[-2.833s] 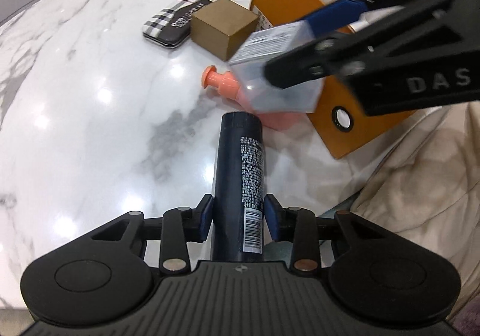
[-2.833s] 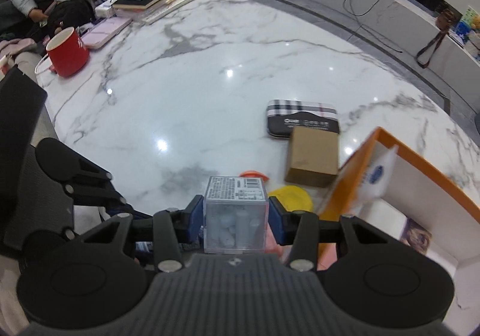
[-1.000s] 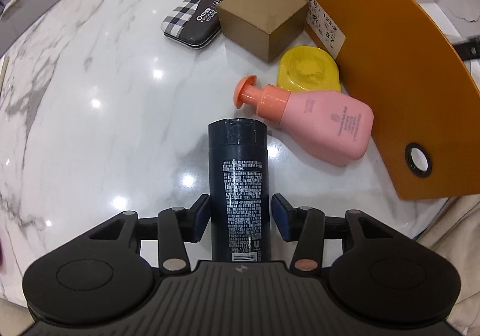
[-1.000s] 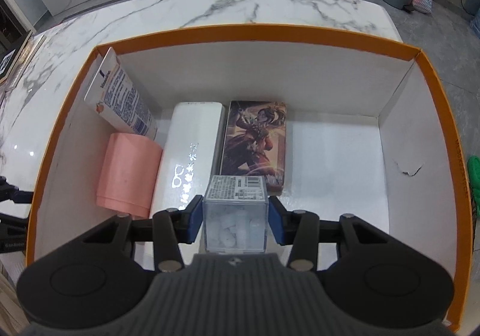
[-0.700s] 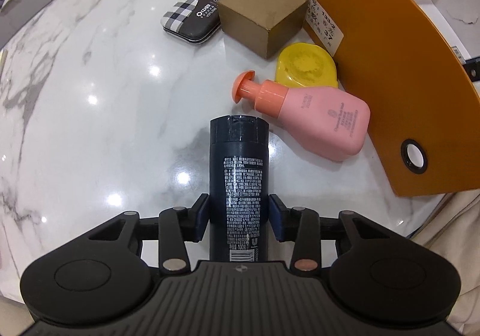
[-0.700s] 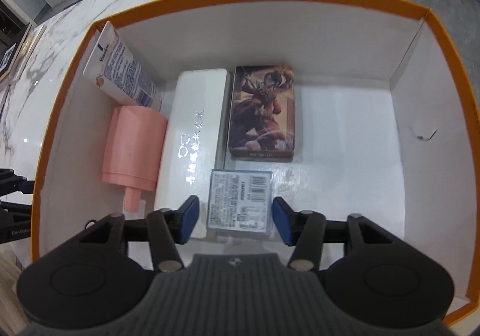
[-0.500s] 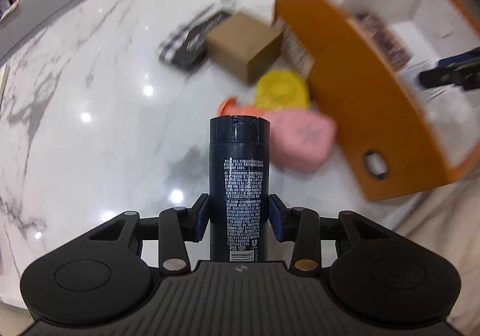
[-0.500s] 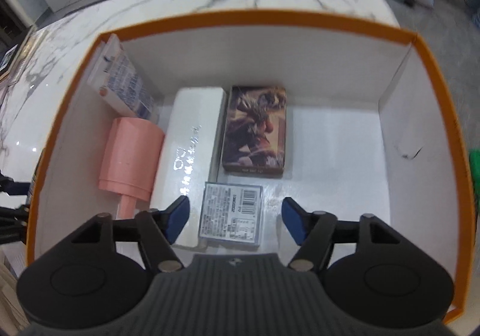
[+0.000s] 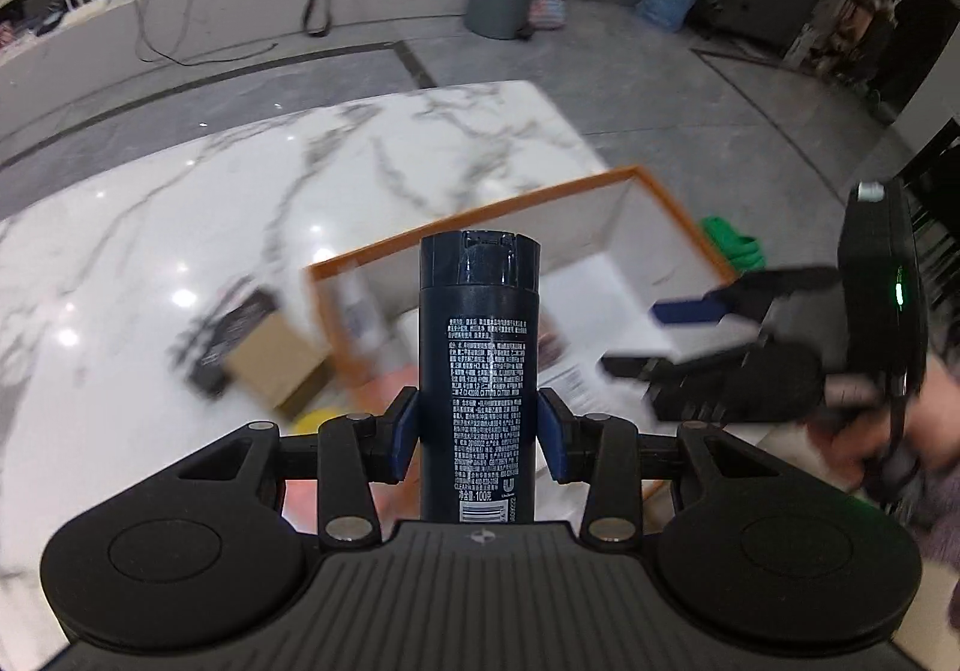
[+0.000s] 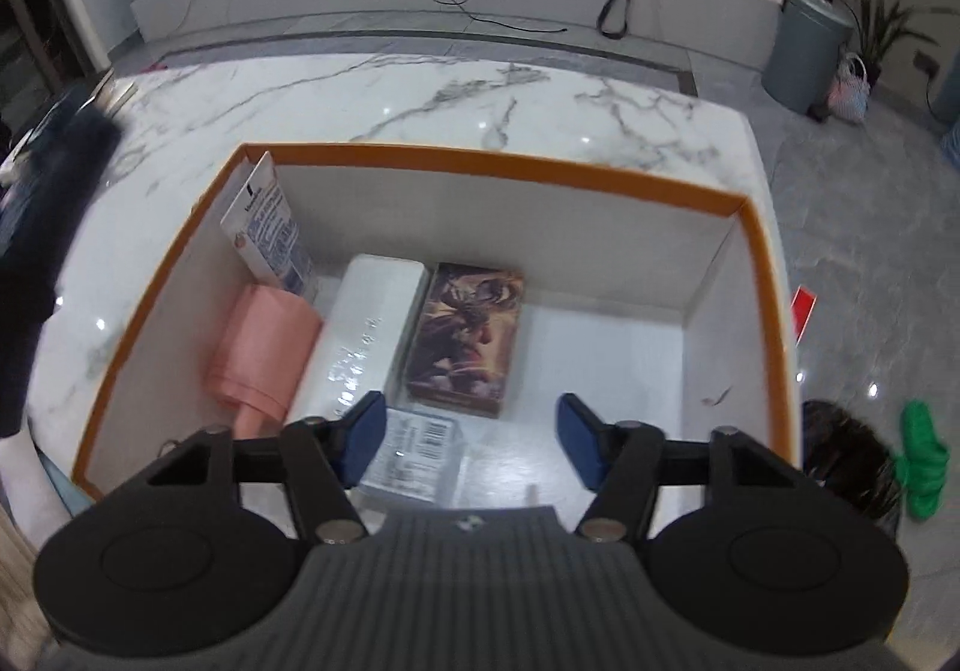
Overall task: Organize rigid objects
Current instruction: 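Carry the spray can into the orange box and release it with the left gripper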
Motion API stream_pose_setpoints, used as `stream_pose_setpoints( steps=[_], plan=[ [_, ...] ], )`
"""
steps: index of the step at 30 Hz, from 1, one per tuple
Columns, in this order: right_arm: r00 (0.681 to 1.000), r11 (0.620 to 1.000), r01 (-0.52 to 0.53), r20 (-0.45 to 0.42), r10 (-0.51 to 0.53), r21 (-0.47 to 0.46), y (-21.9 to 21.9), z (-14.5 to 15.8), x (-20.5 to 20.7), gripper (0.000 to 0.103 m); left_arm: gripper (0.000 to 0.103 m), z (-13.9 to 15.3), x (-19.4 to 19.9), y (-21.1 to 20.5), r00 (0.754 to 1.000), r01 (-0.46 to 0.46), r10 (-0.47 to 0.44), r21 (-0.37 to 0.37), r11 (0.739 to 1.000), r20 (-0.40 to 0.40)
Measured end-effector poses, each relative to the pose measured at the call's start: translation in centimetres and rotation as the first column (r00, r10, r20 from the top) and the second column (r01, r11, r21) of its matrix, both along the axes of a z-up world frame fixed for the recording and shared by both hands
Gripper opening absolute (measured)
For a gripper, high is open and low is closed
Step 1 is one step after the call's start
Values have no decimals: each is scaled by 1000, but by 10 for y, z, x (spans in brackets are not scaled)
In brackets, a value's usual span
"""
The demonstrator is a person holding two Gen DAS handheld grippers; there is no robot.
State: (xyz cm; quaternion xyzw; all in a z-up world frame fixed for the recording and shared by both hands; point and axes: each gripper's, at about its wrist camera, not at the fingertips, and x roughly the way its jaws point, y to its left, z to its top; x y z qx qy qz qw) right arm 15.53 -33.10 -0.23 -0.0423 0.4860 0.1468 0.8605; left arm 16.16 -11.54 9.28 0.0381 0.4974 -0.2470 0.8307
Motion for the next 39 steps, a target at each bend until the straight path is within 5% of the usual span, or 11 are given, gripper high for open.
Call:
stream_pose_setpoints(
  steps=[11,20,29,39],
  plan=[
    [988,971,-151,11,156,-184,-23,2,16,56,46,-90,80,-100,961,-147,108,-138,979,-253],
    [972,939,-234,-37,232,-251,-30,-25,38,55,46,-144,112,-118,911,-225,169,-110,968,-375],
    [965,936,-262,-28,263,-235,-25,-37,48,54,45,-160,117,-121,900,-237,182,-93,967,-396],
    [968,959,-243,-106,229,-147,-20,-44,51,51,48,-131,103,-101,955,-155,136,-51,987,-264]
  ],
)
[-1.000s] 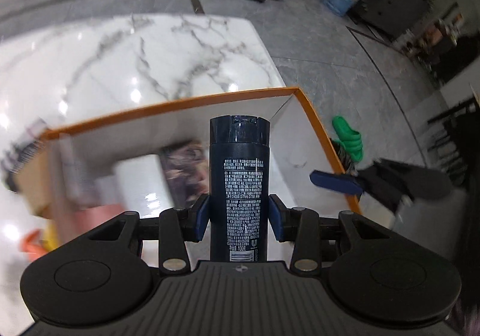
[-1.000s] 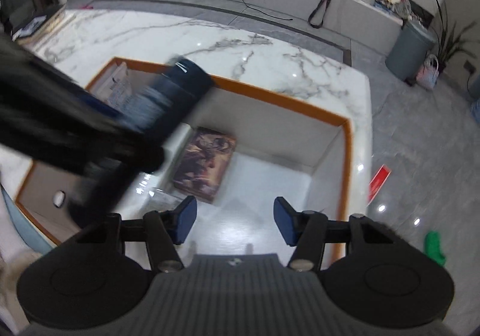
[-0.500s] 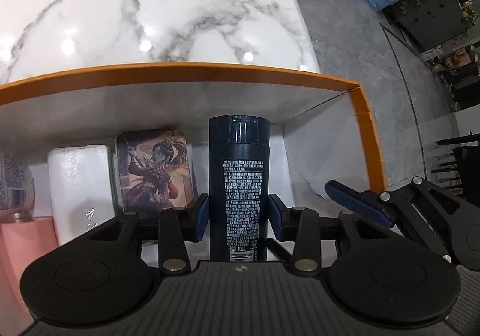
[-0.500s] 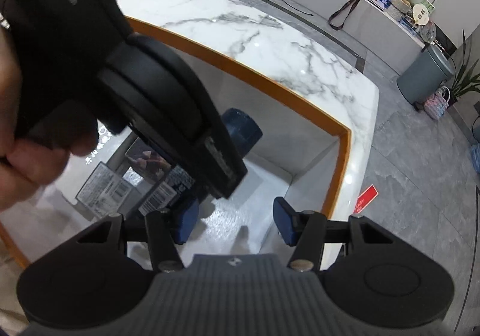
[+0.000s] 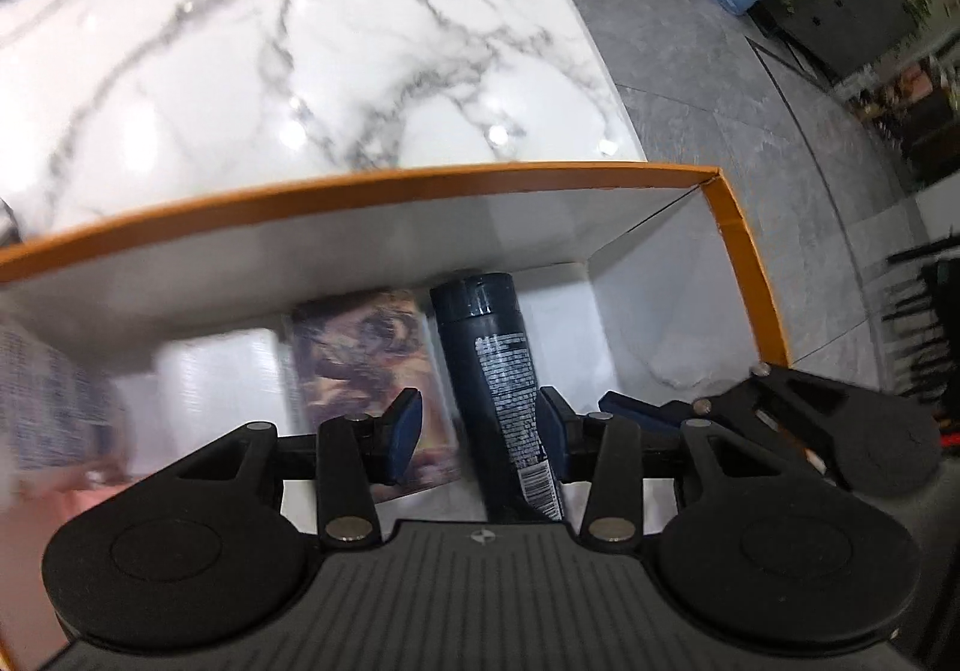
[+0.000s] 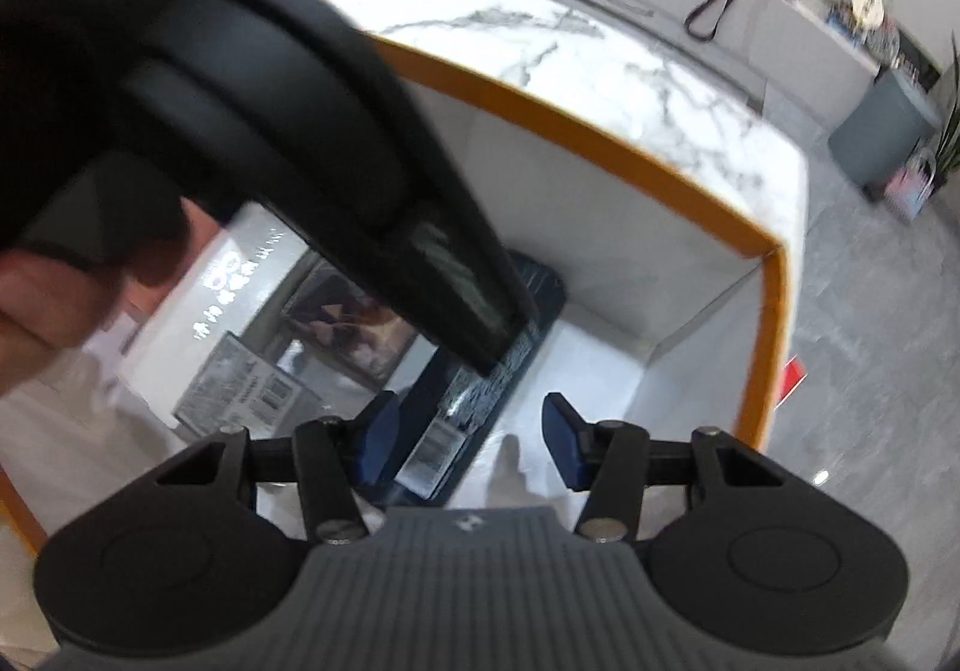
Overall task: Organize rigid objects
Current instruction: 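Carry the spray can into the orange box and release it with the left gripper, then move the left gripper to the pink pump bottle and grasp it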
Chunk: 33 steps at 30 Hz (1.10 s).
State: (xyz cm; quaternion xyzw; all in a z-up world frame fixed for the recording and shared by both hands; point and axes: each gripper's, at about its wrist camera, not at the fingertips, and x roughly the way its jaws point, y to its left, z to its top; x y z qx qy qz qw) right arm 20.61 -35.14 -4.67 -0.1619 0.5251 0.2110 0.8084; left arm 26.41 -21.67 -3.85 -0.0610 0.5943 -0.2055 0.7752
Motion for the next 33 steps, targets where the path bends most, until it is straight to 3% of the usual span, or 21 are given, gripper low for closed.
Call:
stream_pose_setpoints(
  steps=[4,9,15,19,25,33],
  plan=[
    [991,994,110,-76,-109,9,-2,-8,15,50,48,13,-11,14,998,27,-29,44,999,53],
    [954,967,248,-191,-231,67,-11,-18,33,39,49,22,-18,30,996,42,-45,48,998,74],
    [934,942,312,-222,-280,124,-15,-18,40,38,50,26,-24,44,997,32,-34,30,999,76],
    [957,963,250,-175,-231,96,-5,-13,32,38,50,31,-28,49,994,40,-44,44,998,100],
    [964,968,242,-129,-233,60,-1,-3,26,39,50,42,-36,62,992,32,-37,39,999,119],
    [982,977,190,-19,-189,97,22,39,-1,44,50,88,-65,105,970,44,-44,4,999,240]
  ],
)
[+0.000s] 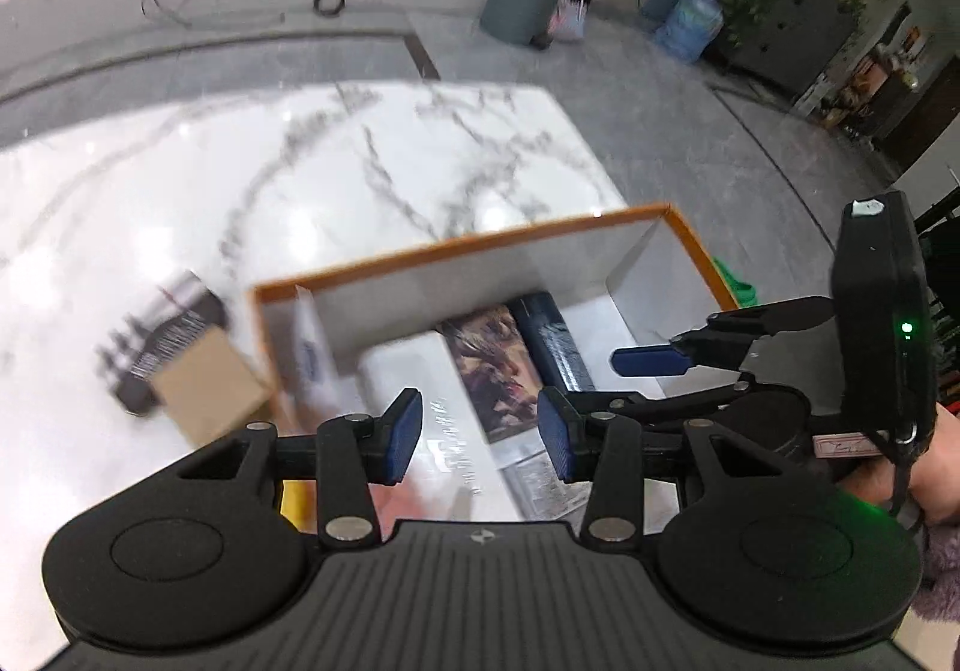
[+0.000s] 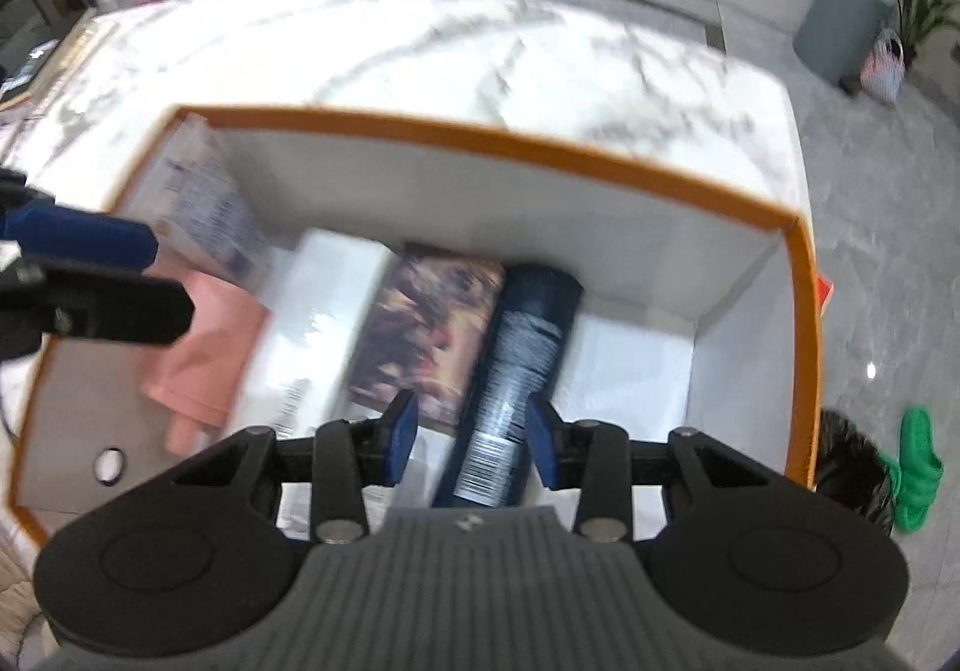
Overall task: Organize rigid objects
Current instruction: 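Move the left gripper to the pink pump bottle and grasp it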
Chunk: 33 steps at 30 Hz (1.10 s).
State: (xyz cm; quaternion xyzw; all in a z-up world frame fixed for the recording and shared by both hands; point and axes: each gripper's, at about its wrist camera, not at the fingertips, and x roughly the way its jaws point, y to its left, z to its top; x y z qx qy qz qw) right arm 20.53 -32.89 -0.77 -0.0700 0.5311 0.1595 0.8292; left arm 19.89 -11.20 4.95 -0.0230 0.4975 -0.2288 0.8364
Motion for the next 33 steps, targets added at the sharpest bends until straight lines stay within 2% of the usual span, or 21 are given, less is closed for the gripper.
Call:
stream_pose_setpoints(
  steps=[1,2,6,11,12,14,16,20,23,28,31,33],
  plan=[
    [1000,1000,-7,18,7,11,5,6,-3,51,50,6,-4,9,1000,-6,6,6,1000,17],
    [999,1000,-16,37,15,27,8,14,-7,54,50,11,-7,17,999,-15,15,13,1000,34],
    [993,996,-70,103,63,60,33,34,-11,54,50,26,-17,55,994,-62,57,53,997,96],
    [973,982,-174,167,161,67,78,53,-19,53,50,25,-28,97,989,-119,112,77,990,93],
    [967,978,-197,177,184,63,87,57,-22,52,50,21,-29,105,988,-141,135,76,987,76],
    [954,968,-246,193,231,58,108,62,-29,44,50,10,-31,117,981,-194,193,76,978,21],
    [937,952,-302,199,288,47,127,64,-34,42,50,-4,-34,128,970,-238,240,51,970,-42],
    [895,911,-411,171,411,-34,168,50,-42,31,49,-38,-35,141,932,-327,318,-26,945,-174],
    [864,873,-475,128,487,-114,191,31,-45,22,49,-63,-32,146,893,-402,372,-79,912,-253],
    [807,801,-558,83,584,-215,206,16,-44,22,49,-96,-20,147,836,-495,434,-121,860,-336],
    [779,760,-592,51,625,-270,210,8,-43,21,50,-109,-16,144,820,-508,433,-126,852,-375],
    [760,736,-617,31,649,-278,211,4,-41,21,53,-115,-13,144,820,-507,429,-134,851,-379]
  ],
)
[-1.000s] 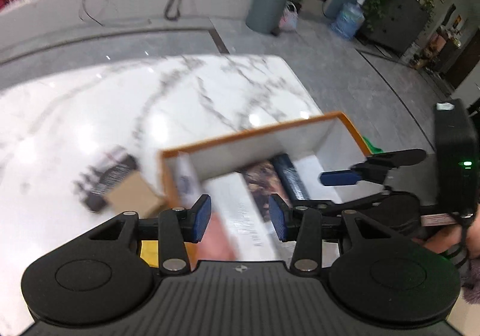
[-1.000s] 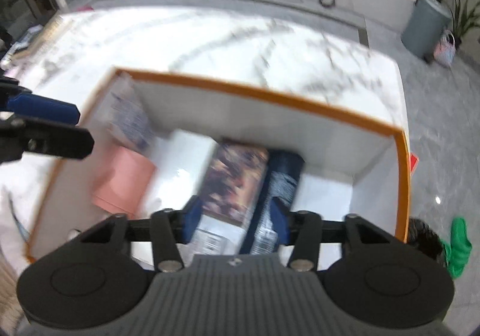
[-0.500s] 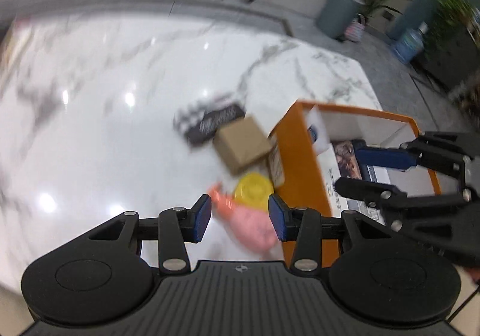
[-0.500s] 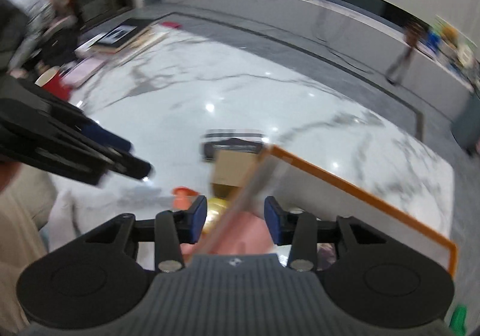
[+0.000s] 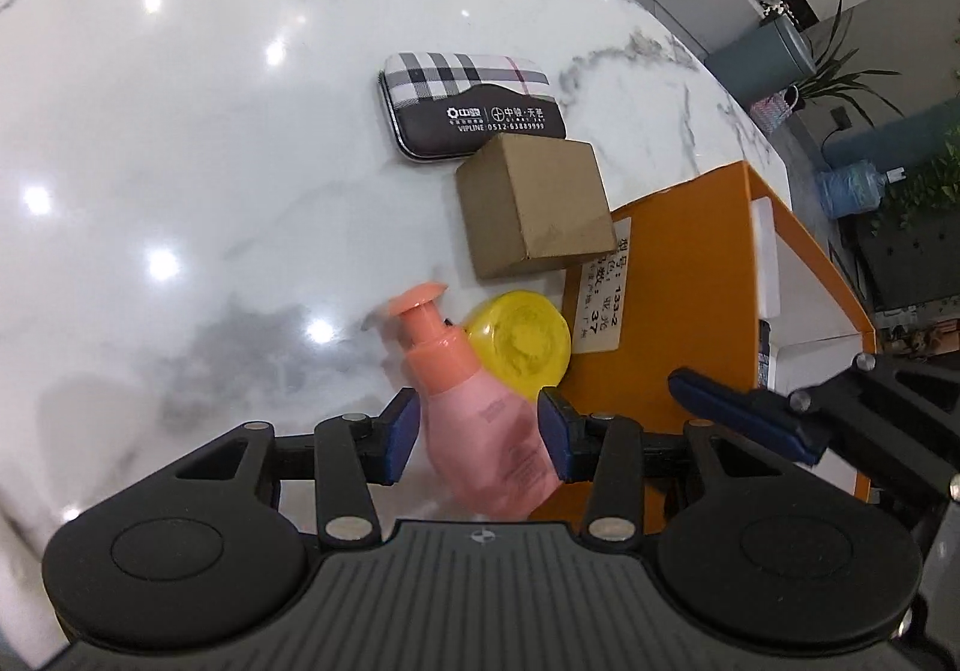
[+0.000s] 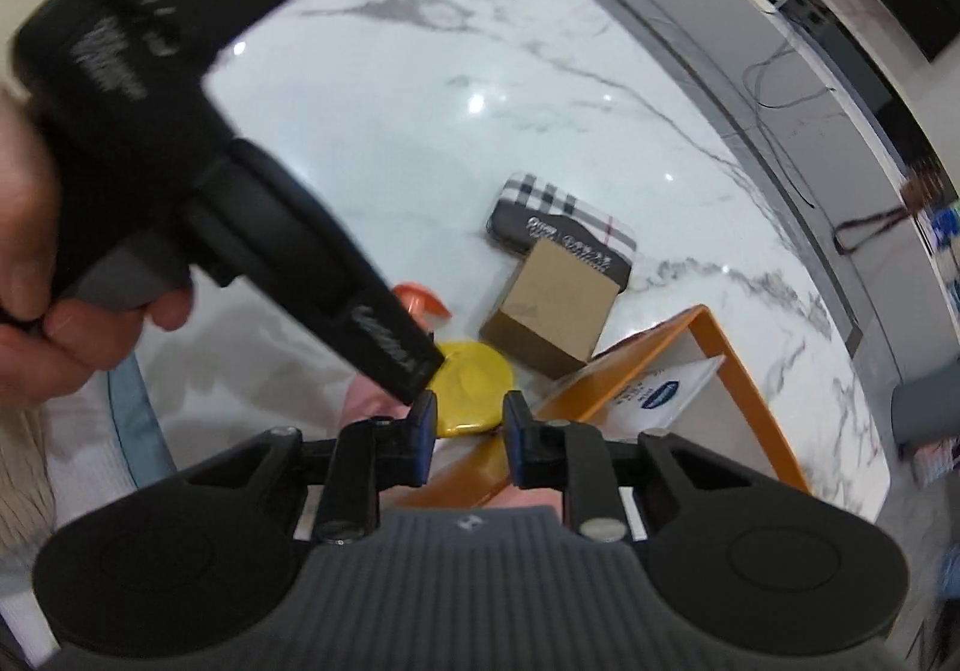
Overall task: Organize rigid objects
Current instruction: 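Move the left gripper to the pink pump bottle and grasp it, then lift the pink pump bottle with the left gripper while the right gripper grasps the brown cardboard cube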
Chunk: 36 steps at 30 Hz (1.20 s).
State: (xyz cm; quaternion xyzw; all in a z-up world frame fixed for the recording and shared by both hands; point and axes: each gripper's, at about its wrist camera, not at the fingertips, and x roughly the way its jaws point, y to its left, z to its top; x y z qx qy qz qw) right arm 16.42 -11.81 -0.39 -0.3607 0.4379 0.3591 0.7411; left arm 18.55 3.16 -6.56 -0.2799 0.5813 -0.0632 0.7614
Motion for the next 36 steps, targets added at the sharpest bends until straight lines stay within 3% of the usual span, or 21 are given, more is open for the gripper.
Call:
stream_pose_setpoints(
  steps=[6,11,16,21,24,30,32,36],
  plan=[
    [1000,999,-20,-15,19,-49,9,-10,7,22,55,-13,12,1,1000,29,-29,5,1000,-7],
    [1000,998,-6,-25,5,-65,16,-13,15,25,39,-16,14,10,999,52,-52,-25,998,3],
    [1000,995,-15,-21,13,-101,28,-17,17,25,31,-13,12,26,999,54,-54,-48,997,-1],
    [999,993,-24,-27,21,-119,42,-16,22,26,30,0,14,48,996,64,-66,22,998,58],
    [998,987,-60,-21,58,-146,51,-17,26,33,31,3,21,59,994,77,-81,59,995,72],
    [990,957,-136,-12,138,-255,66,-30,47,50,33,-1,31,70,992,114,-117,60,992,52],
    [980,932,-195,-18,199,-305,70,-36,53,63,34,-1,34,68,989,133,-140,114,985,53],
    [950,871,-301,-44,308,-388,75,-46,62,69,34,-1,37,69,988,138,-145,142,980,47]
  ],
)
